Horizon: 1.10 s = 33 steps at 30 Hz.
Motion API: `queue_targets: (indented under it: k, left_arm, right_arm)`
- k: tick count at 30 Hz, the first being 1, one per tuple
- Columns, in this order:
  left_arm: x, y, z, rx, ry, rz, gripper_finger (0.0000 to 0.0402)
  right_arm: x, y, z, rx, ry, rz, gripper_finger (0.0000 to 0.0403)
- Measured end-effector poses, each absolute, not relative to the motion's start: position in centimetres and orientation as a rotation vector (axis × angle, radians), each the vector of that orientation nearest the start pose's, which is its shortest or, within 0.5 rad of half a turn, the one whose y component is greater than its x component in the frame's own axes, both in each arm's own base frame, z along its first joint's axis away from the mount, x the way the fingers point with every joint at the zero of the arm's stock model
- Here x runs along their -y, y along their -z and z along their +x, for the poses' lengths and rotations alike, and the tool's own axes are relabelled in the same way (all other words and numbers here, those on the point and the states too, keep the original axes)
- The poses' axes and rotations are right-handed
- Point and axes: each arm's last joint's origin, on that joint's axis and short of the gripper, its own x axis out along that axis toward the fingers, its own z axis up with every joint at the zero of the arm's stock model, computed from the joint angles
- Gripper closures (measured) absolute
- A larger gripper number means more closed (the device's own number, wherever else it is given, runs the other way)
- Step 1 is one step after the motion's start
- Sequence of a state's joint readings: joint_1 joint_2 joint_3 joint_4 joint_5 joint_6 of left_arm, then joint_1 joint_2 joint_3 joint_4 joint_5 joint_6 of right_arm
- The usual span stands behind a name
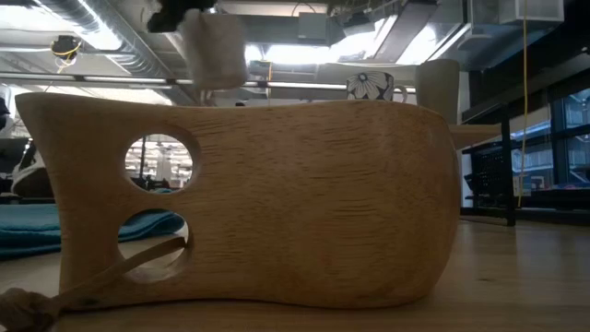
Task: Stack small to large cups/mugs on shelf
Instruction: Put the gray mug on the shelf
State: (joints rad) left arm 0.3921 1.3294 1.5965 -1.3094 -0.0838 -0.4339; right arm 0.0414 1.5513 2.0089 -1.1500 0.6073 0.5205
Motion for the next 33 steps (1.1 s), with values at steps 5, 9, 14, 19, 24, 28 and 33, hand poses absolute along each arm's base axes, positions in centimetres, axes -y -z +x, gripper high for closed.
queue_targets:
  k: [5, 9, 14, 19, 24, 28, 33]
  left_arm:
    - [-11.2, -41.4, 23.4, -0.942, -0.651, -0.504, 0.0392]
    - [-13.0, -42.0, 25.8, -0.945, -0.61, -0.487, 0.0392]
    - [-14.5, -41.8, 28.5, -0.95, -0.534, -0.488, 0.0392]
    - [-14.9, -40.8, 30.8, -0.98, -0.508, -0.484, 0.0392]
    - [-15.3, -39.6, 32.9, -0.98, -0.538, -0.51, 0.0393]
    - [-16.0, -38.4, 34.4, -0.974, -0.568, -0.516, 0.0393]
    - [-17.1, -36.6, 35.6, -0.993, -0.592, -0.539, 0.0393]
  right_arm:
    - [0.5, -47.1, 27.9, -0.493, 0.706, 0.291, 0.0327]
    - [0.5, -47.1, 27.9, -0.484, 0.716, 0.32, 0.0327]
    - [0.5, -47.0, 27.8, -0.468, 0.734, 0.379, 0.0327]
    - [0.6, -46.9, 27.7, -0.474, 0.761, 0.365, 0.0327]
    - [0.6, -46.9, 27.6, -0.504, 0.749, 0.305, 0.0327]
    - [0.5, -46.8, 27.7, -0.525, 0.712, 0.299, 0.0327]
    - [0.5, -46.7, 27.6, -0.543, 0.697, 0.298, 0.0327]
